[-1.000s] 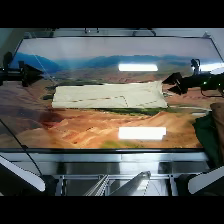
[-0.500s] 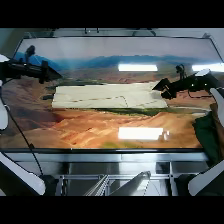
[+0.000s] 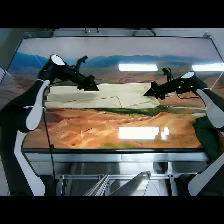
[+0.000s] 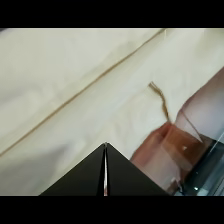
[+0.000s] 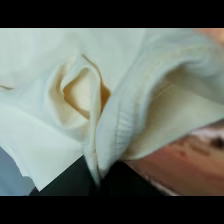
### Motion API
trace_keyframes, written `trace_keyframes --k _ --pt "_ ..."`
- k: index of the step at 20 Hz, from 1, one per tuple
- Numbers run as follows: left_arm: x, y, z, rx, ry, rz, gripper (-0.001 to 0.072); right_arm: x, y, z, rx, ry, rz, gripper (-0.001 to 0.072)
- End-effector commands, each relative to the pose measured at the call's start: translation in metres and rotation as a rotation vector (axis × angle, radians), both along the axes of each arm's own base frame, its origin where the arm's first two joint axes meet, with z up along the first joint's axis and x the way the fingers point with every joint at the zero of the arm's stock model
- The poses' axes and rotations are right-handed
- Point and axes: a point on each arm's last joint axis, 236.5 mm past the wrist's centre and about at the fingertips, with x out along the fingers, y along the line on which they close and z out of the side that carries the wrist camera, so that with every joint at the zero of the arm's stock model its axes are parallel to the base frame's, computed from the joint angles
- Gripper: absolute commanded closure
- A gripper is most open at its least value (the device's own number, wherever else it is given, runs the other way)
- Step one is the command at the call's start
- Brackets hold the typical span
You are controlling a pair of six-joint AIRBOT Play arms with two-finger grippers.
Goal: Fold the shirts.
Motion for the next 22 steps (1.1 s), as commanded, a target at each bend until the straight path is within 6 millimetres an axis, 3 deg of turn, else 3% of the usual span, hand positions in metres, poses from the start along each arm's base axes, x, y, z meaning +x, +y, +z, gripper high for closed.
trace_keyframes --k 1,4,8,10,12,13,15,17,20,22 --pt "-0.024 -0.046 -0.04 0.058 0.047 -0.062 0.07 -0.02 -0.003 0.032 0.079 0.019 0.072 0.0693" --pt "-0.051 -0.061 -0.061 0.145 0.082 -0.135 0.07 -0.019 -0.025 0.076 0.081 -0.055 0.067 0.0693" --pt "-0.062 -0.104 -0.049 0.134 0.03 -0.186 0.0699 -0.022 -0.046 0.144 0.055 -0.202 0.066 0.0693" --pt "-0.058 -0.136 -0.021 0.085 -0.053 -0.212 0.0699 -0.033 -0.044 0.167 0.054 -0.239 0.1 0.0693" --pt "-0.061 -0.165 0.033 -0.026 -0.12 -0.24 0.0699 -0.042 -0.034 0.181 0.057 -0.253 0.136 0.0693" --pt "-0.064 -0.167 0.064 -0.073 -0.153 -0.259 0.0699 -0.046 -0.027 0.187 0.059 -0.251 0.146 0.0693" --pt "-0.065 -0.145 0.118 -0.102 -0.234 -0.268 0.0698 -0.052 -0.007 0.193 0.064 -0.244 0.174 0.0693" --pt "-0.064 -0.101 0.16 -0.099 -0.281 -0.235 0.0696 -0.056 0.031 0.195 0.072 -0.227 0.207 0.0693" --pt "-0.058 -0.028 0.207 -0.083 -0.331 -0.145 0.0691 -0.053 0.117 0.195 0.064 -0.297 0.235 0.0693" --pt "-0.054 0.013 0.223 -0.068 -0.354 -0.075 0.0691 -0.049 0.179 0.198 0.073 -0.357 0.24 0.0693"
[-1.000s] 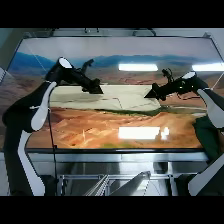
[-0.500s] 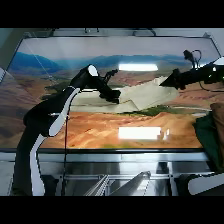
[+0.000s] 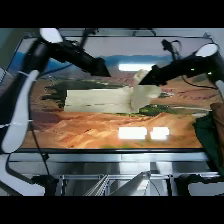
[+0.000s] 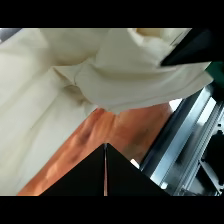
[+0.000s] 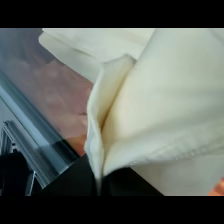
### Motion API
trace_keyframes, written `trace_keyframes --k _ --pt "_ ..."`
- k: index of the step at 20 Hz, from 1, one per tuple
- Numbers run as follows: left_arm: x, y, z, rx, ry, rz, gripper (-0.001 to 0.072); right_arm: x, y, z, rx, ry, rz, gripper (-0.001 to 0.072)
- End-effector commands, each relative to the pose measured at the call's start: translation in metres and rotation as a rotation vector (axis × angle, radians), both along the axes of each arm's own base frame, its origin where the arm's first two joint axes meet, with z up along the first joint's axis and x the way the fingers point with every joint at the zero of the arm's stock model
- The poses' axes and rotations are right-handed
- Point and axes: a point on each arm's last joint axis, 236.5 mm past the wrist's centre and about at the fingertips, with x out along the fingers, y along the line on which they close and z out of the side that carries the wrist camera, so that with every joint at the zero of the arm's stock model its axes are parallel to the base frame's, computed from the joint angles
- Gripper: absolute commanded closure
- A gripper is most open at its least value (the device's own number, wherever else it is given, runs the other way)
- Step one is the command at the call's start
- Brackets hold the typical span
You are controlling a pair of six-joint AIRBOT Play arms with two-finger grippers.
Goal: Fold the shirts.
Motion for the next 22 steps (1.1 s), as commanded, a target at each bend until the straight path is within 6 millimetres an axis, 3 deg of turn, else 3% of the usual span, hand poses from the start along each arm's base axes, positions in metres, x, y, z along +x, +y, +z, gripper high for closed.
trace_keyframes --k 1,2,6,7,8,10,11,12,13,14,15,17,19,22 --pt "-0.003 0.071 0.037 -0.001 -0.054 0.09 0.0691 0.008 0.104 0.005 0.028 -0.086 -0.009 0.0693" --pt "-0.003 0.088 0.036 0.003 -0.057 0.115 0.0691 0.009 0.13 0.0 0.029 -0.09 0.01 0.0693" --pt "-0.014 0.133 0.01 0.018 -0.006 0.178 0.069 0.01 0.213 -0.062 -0.067 -0.068 0.091 0.0687" --pt "-0.018 0.14 0.0 0.018 0.023 0.192 0.0689 0.01 0.235 -0.068 -0.046 -0.09 0.106 0.0415" --pt "-0.022 0.143 -0.01 0.012 0.052 0.196 0.0689 0.011 0.257 -0.064 0.019 -0.116 0.102 0.0211" --pt "-0.022 0.15 -0.03 0.011 0.094 0.233 0.0689 0.017 0.292 -0.029 0.234 -0.145 0.043 0.0209" --pt "-0.021 0.148 -0.035 -0.007 0.1 0.246 0.0689 0.014 0.3 -0.005 0.335 -0.169 0.06 0.0212" --pt "-0.022 0.146 -0.038 -0.036 0.11 0.248 0.0689 0.011 0.299 0.012 0.391 -0.211 0.096 0.027" --pt "-0.025 0.141 -0.038 -0.066 0.117 0.234 0.0689 0.012 0.29 0.024 0.4 -0.227 0.114 0.0417" --pt "-0.026 0.137 -0.037 -0.089 0.12 0.227 0.0689 0.015 0.276 0.031 0.377 -0.248 0.135 0.0419" --pt "-0.027 0.134 -0.036 -0.112 0.126 0.226 0.0689 0.018 0.255 0.038 0.348 -0.253 0.152 0.0361" --pt "-0.029 0.13 -0.037 -0.137 0.134 0.218 0.0689 0.026 0.206 0.049 0.29 -0.235 0.148 0.0348" --pt "-0.032 0.13 -0.042 -0.133 0.142 0.213 0.0689 0.033 0.148 0.039 0.161 -0.192 0.109 0.0349" --pt "-0.035 0.13 -0.043 -0.134 0.146 0.203 0.0689 0.029 0.072 0.007 -0.054 -0.097 0.064 0.0351"
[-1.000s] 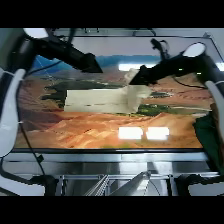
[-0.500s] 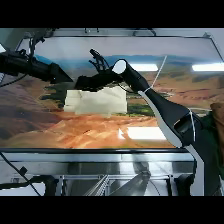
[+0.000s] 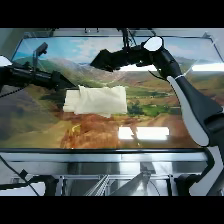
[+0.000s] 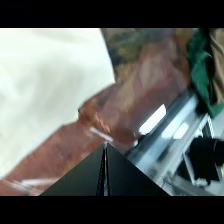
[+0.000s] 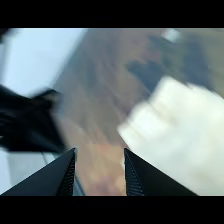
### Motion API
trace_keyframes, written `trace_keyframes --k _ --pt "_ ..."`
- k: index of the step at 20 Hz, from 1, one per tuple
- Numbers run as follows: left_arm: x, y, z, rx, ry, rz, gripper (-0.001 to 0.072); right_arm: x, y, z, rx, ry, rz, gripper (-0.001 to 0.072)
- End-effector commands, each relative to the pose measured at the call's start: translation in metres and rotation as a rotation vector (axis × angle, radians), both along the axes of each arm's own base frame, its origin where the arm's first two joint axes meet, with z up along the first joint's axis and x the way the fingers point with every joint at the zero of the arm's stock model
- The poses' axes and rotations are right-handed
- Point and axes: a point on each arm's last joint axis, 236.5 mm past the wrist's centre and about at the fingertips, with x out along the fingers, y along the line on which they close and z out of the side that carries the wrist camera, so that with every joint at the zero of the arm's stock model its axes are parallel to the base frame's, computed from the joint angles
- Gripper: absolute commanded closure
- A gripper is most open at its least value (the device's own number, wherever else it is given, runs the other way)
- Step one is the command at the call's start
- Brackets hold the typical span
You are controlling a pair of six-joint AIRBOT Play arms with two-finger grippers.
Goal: Fold the shirts.
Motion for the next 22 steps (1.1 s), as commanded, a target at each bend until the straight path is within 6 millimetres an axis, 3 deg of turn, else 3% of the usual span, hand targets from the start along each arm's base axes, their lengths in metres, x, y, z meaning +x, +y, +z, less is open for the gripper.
trace_keyframes --k 1,3,4,5,8,12,19,20,22 --pt "0.002 -0.001 -0.001 -0.015 -0.006 0.004 0.0689 -0.005 -0.092 -0.031 -0.236 0.091 -0.076 0.0352" --pt "0.002 -0.002 -0.001 -0.017 -0.007 0.004 0.0689 0.003 -0.117 -0.057 -0.268 0.132 -0.159 0.0323" --pt "0.002 -0.002 -0.001 -0.018 -0.006 0.004 0.0689 0.008 -0.125 -0.072 -0.271 0.169 -0.201 0.0181" --pt "0.002 -0.002 0.0 -0.02 -0.005 0.003 0.0689 0.013 -0.133 -0.089 -0.275 0.199 -0.241 0.0149" --pt "0.001 -0.008 0.008 -0.063 -0.004 0.0 0.0689 0.018 -0.141 -0.136 -0.292 0.302 -0.274 0.0149" --pt "0.002 -0.011 0.014 -0.09 -0.008 0.001 0.069 0.008 -0.121 -0.175 -0.255 0.421 -0.248 0.015" --pt "0.001 -0.011 0.014 -0.089 -0.006 -0.001 0.069 -0.02 -0.071 -0.211 -0.214 0.52 -0.16 0.0155" --pt "0.001 -0.011 0.014 -0.089 -0.006 -0.001 0.069 -0.025 -0.063 -0.212 -0.204 0.528 -0.146 0.0174" --pt "0.001 -0.011 0.014 -0.089 -0.006 -0.002 0.069 -0.029 -0.044 -0.202 -0.139 0.519 -0.112 0.0305"
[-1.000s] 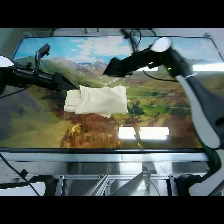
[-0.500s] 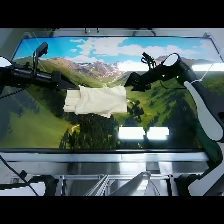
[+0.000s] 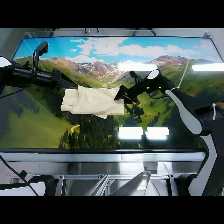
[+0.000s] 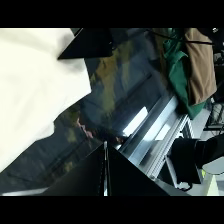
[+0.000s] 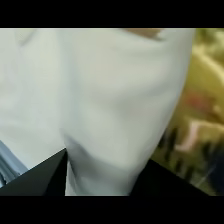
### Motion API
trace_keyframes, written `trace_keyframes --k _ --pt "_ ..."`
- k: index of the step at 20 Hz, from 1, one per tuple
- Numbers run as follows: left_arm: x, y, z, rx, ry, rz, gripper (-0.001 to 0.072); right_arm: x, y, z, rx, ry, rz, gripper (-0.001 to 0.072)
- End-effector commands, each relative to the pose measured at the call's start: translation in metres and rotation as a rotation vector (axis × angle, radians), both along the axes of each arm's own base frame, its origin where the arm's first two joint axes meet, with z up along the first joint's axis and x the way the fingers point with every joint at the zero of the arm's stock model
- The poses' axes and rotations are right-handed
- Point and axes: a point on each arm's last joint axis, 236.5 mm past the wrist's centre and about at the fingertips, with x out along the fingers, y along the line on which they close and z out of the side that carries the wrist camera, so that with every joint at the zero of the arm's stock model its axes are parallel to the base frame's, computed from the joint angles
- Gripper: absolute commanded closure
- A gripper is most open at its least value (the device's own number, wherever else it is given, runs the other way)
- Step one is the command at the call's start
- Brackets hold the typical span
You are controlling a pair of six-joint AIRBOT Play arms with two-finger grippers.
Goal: Fold the shirts.
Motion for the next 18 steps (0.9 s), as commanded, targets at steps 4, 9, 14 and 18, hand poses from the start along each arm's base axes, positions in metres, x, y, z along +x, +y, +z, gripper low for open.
trace_keyframes --k 4,9,14,18 --pt "-0.001 0.0 0.0 0.0 0.001 -0.004 0.069 0.004 0.045 0.06 0.237 -0.083 0.017 0.0692" --pt "-0.008 -0.001 0.001 -0.003 -0.001 -0.039 0.069 0.061 -0.043 0.198 0.194 -0.35 -0.15 0.0692" --pt "-0.008 -0.001 0.001 -0.001 -0.02 -0.051 0.069 0.059 -0.27 0.325 -0.119 -0.54 -0.638 0.0693" --pt "-0.011 -0.002 0.001 -0.003 -0.022 -0.069 0.0689 -0.054 -0.448 0.317 -0.548 -0.292 -1.011 0.0692"
